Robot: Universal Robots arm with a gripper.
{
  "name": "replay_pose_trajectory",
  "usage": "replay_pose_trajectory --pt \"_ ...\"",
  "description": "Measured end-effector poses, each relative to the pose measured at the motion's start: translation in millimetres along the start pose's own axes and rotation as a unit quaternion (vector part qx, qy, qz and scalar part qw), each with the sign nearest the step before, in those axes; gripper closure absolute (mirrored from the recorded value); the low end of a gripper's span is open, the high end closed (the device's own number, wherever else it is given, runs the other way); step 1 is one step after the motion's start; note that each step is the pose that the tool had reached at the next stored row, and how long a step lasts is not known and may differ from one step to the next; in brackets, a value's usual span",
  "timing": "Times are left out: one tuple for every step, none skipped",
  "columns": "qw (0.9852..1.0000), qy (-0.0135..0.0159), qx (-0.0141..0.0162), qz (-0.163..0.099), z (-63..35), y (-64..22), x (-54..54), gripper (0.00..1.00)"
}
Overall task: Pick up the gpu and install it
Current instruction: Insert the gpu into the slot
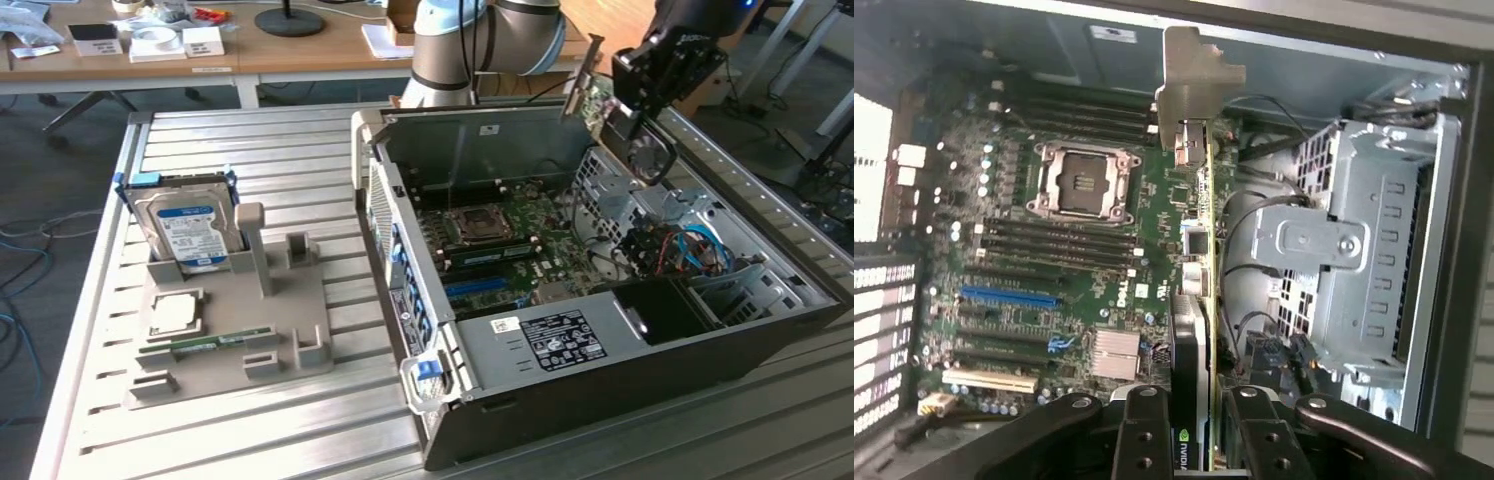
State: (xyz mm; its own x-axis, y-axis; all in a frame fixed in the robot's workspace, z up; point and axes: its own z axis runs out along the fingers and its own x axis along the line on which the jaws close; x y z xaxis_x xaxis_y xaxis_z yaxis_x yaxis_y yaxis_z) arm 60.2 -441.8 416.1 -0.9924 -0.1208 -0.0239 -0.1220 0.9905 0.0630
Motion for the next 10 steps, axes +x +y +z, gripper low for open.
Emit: replay_pose_trajectory --pt "1.0 0.0005 -0.0002 -0.008 0.0 0.0 0.0 0.73" --pt "0.9999 0.001 -0.0004 -0.015 0.0 0.0 0.0 0.73" --pt "0.9997 0.0015 -0.0006 -0.024 0.0 0.0 0.0 0.73" --pt "0.9995 0.002 -0.0008 -0.033 0.0 0.0 0.0 0.73" --pt "0.9991 0.0026 -0.001 -0.042 0.0 0.0 0.0 0.73" --pt "0.9987 0.0031 -0.0012 -0.05 0.0 0.0 0.0 0.73" --pt "0.9983 0.0036 -0.0015 -0.058 0.0 0.0 0.0 0.73" --pt "0.9978 0.0041 -0.0016 -0.066 0.0 0.0 0.0 0.73" --pt "0.9973 0.0046 -0.0018 -0.073 0.0 0.0 0.0 0.73" --pt "0.9967 0.0051 -0.002 -0.081 0.0 0.0 0.0 0.73"
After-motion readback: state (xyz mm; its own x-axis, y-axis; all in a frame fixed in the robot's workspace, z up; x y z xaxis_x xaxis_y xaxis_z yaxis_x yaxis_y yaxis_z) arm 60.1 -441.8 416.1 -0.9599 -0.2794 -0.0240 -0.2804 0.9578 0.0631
